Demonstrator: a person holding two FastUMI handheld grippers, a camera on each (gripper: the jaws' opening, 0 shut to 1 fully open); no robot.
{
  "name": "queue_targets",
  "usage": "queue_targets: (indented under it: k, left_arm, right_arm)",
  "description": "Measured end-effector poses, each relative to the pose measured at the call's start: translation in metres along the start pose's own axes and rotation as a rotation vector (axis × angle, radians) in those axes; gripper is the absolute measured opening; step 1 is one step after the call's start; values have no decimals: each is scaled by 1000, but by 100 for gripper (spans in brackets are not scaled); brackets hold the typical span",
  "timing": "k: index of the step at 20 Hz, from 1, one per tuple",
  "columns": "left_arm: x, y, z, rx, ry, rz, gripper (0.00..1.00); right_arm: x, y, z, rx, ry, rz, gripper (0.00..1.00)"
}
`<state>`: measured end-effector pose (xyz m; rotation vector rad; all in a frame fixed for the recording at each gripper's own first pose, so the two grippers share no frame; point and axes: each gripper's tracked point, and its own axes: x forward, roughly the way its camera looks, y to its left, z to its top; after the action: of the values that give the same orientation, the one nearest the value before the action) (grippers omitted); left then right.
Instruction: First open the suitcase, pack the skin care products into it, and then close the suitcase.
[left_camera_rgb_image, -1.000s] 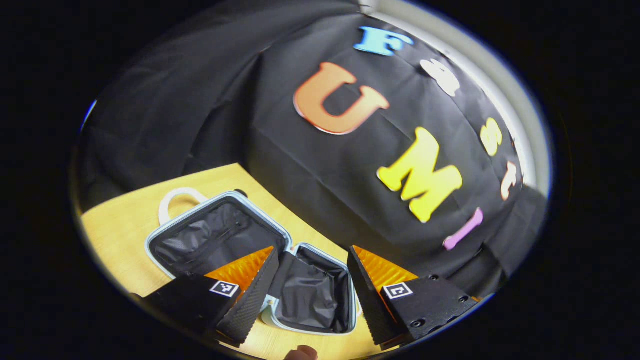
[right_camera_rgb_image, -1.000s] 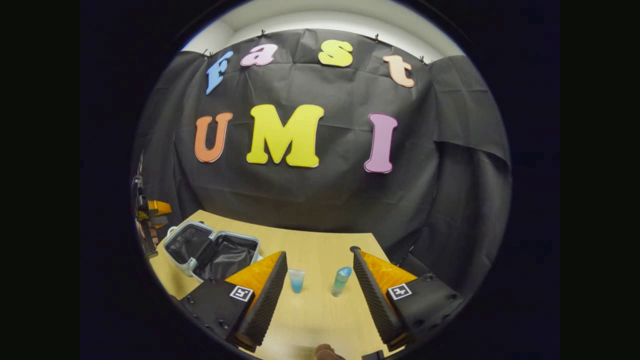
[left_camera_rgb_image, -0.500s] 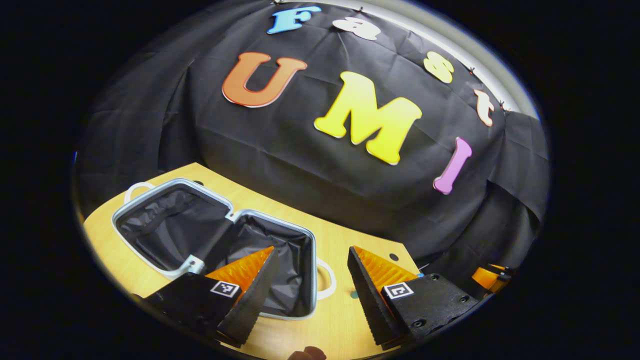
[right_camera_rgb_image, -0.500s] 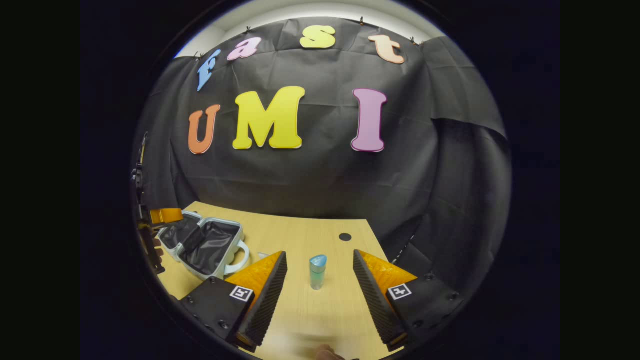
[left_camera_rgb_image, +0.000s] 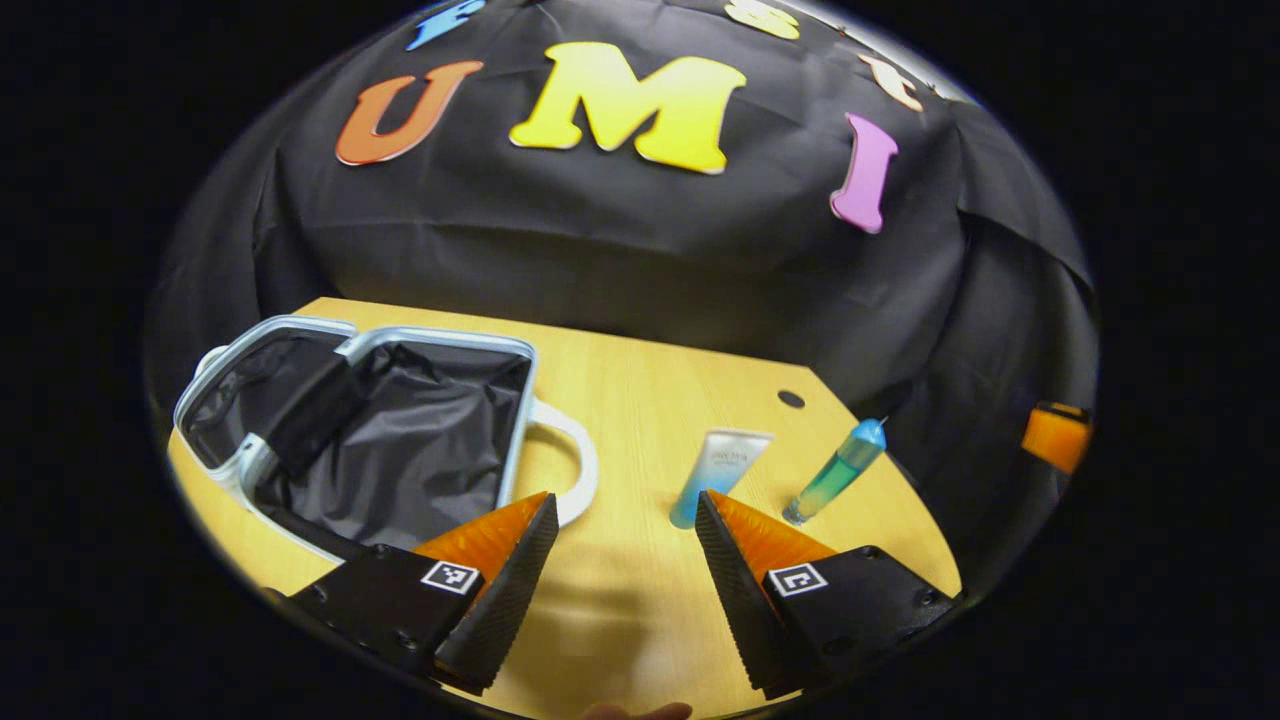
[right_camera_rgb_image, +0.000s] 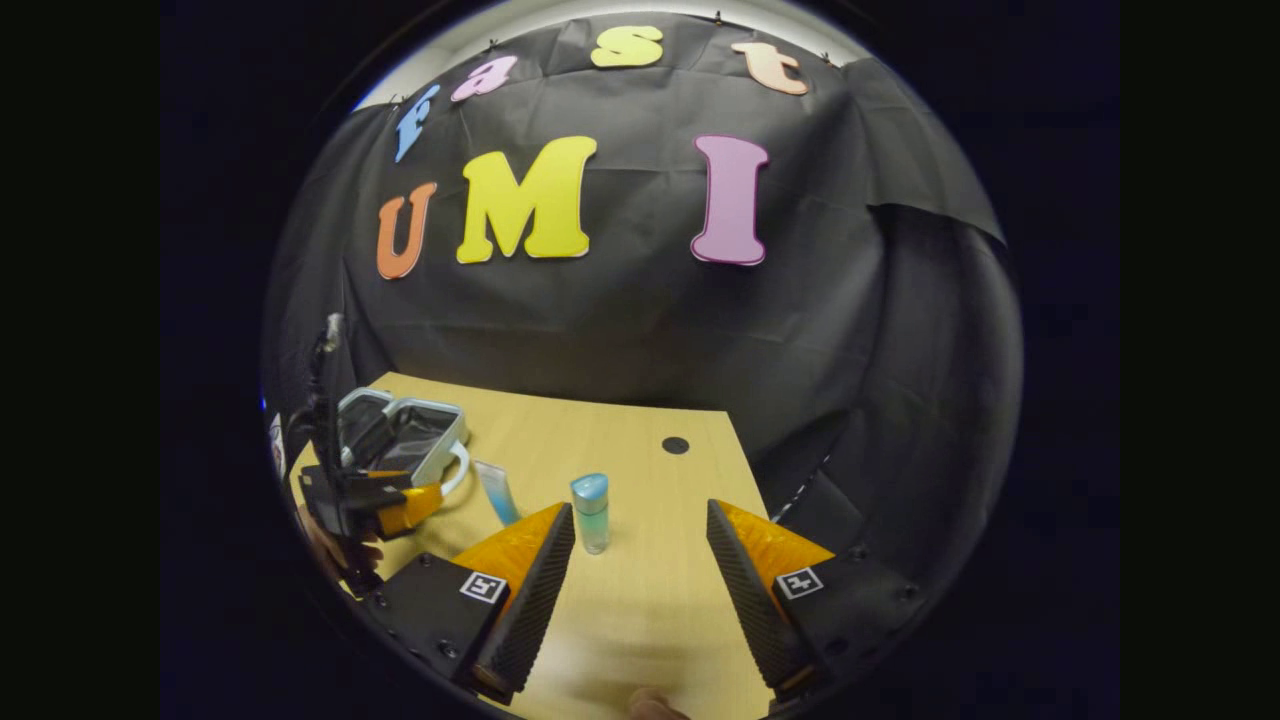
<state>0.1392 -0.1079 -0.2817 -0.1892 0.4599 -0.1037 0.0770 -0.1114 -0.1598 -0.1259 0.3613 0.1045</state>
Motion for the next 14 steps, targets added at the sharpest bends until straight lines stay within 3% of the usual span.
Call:
queue_targets:
  k: [1, 2, 8, 12, 14]
  left_arm:
    - [13, -8, -6, 15, 17, -2, 100]
    - [26, -16, -12, 23, 36, -12, 89]
    - [87, -34, -35, 82, 119, 8, 86]
    - [106, -42, -38, 58, 152, -7, 73]
    - [108, -44, -42, 90, 181, -20, 58]
  right_arm:
    - [3, -5, -3, 2, 7, -1, 79]
    - [5, -11, -5, 3, 15, -6, 79]
    - [16, -35, -22, 12, 60, -40, 78]
    - [19, -44, -31, 26, 75, -61, 78]
    - [24, -42, -36, 27, 84, -52, 78]
